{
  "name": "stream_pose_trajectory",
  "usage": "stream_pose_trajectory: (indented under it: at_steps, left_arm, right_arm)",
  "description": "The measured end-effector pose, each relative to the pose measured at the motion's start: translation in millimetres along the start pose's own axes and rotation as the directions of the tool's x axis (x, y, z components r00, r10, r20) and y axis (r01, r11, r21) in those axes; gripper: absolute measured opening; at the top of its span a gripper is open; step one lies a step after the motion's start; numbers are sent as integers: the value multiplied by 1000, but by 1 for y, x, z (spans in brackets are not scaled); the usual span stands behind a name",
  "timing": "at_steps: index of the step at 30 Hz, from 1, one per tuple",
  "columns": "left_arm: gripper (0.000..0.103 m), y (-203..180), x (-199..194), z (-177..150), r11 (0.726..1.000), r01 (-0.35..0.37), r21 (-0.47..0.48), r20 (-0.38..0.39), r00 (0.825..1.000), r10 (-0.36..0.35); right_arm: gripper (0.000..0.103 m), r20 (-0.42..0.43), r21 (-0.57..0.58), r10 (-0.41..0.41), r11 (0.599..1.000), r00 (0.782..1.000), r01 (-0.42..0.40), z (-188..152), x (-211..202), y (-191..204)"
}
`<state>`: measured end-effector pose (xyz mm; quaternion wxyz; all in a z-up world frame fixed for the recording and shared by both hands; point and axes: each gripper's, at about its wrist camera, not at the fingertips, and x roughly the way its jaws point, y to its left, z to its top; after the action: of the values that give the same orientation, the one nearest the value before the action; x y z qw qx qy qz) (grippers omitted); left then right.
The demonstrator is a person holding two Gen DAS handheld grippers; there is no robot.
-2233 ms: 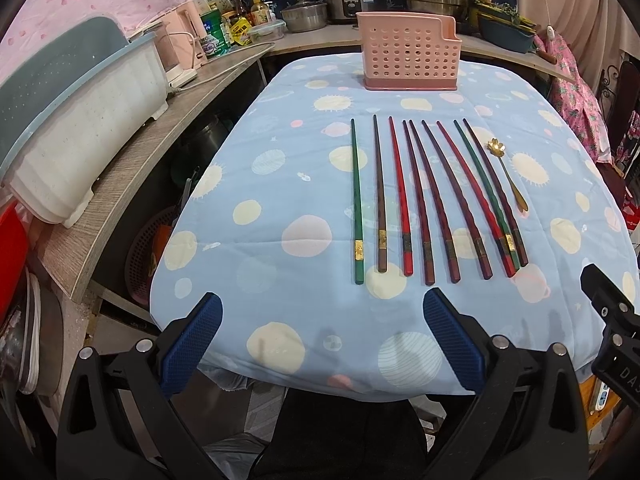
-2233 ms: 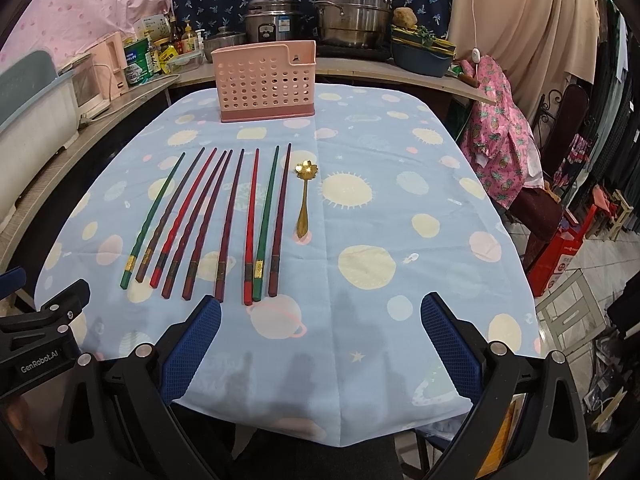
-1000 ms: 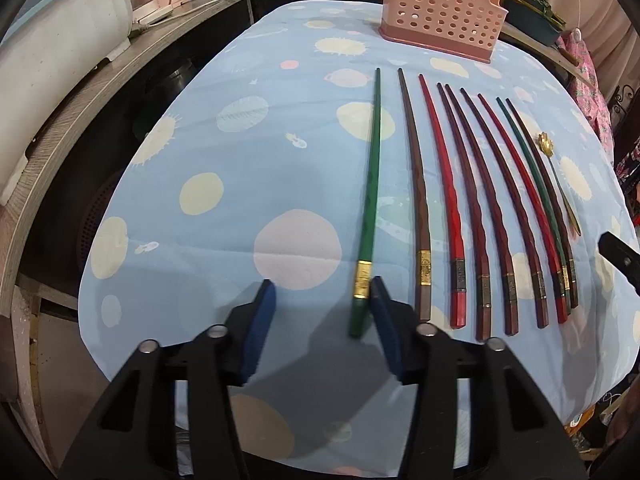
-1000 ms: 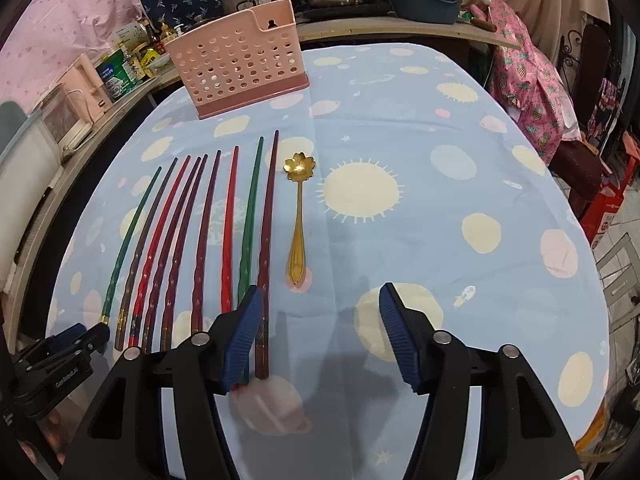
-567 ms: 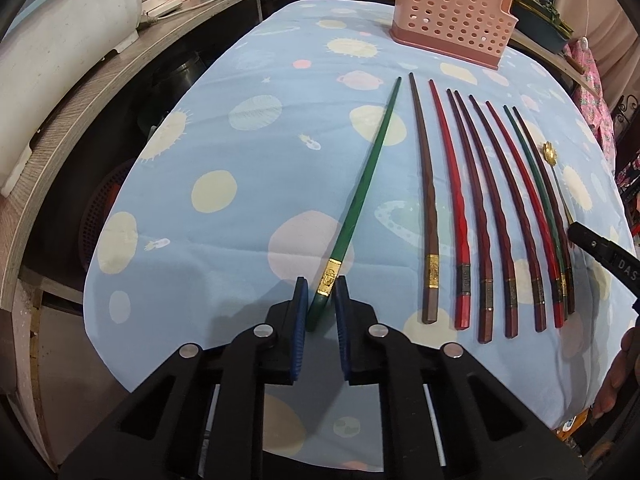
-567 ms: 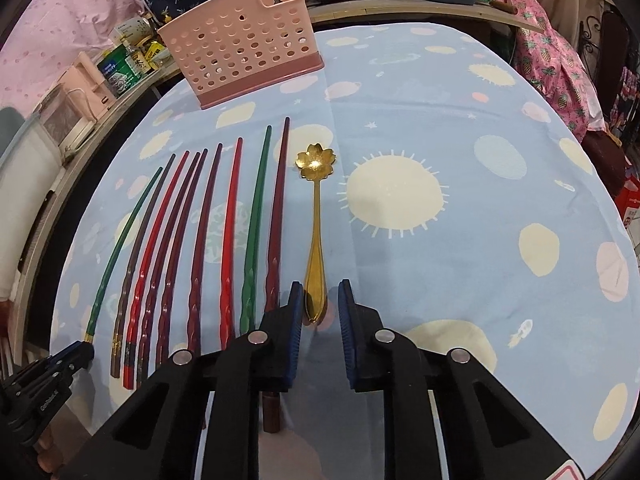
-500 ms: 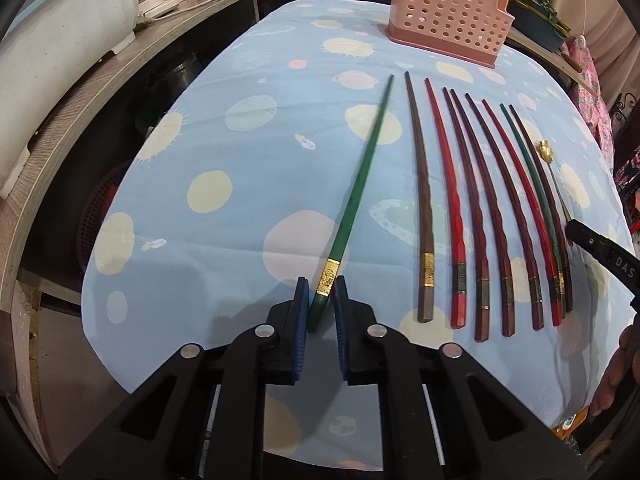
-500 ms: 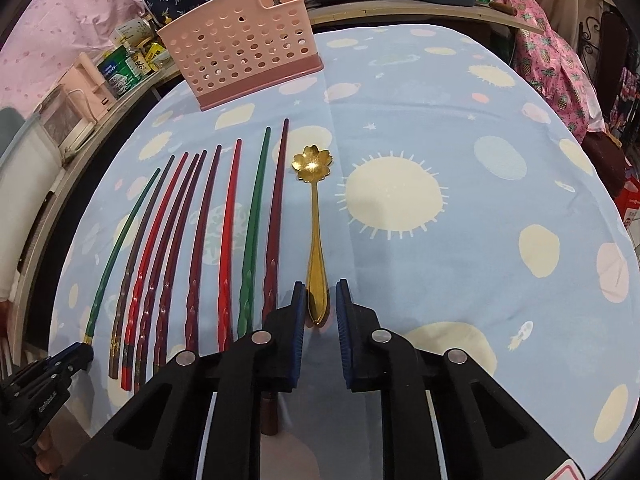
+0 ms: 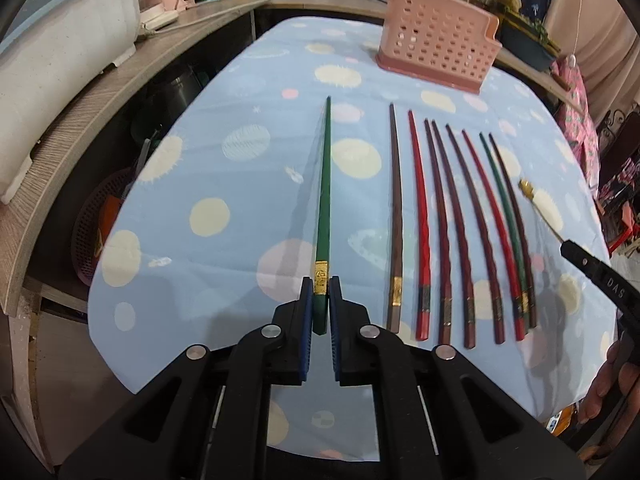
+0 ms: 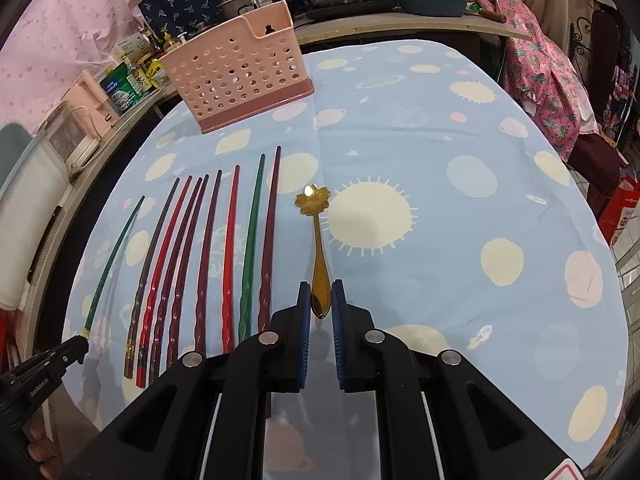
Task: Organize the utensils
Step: 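Lift the green chopstick and gold spoon and carry both toward the pink holder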
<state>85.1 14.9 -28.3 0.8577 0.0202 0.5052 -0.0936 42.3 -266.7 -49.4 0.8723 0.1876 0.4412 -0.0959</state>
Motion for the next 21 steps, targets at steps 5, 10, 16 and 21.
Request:
stream_pose_trajectory:
  at_steps: [5,10,16,21]
  left_arm:
    - [7,6,-25,16,1000,14,-28,55,998,-12]
    - [7,9,-47,38,998,29,-49,116,993,-23]
    - [7,14,-64,64,997,37,-65,168,986,-25]
    - [7,16,-77,90,997,36,-70,227,974,-19]
  right_arm:
    - [10,15,14,-4,1000,1000,4,9,-12,-7]
    - [8,29,29,-9,1000,1000,8,18,-19,-13]
    - [6,51,48,-11,999,999,8,34,-24,-20]
    - [3,76,45,-6,999,997,2,51,-27,-20]
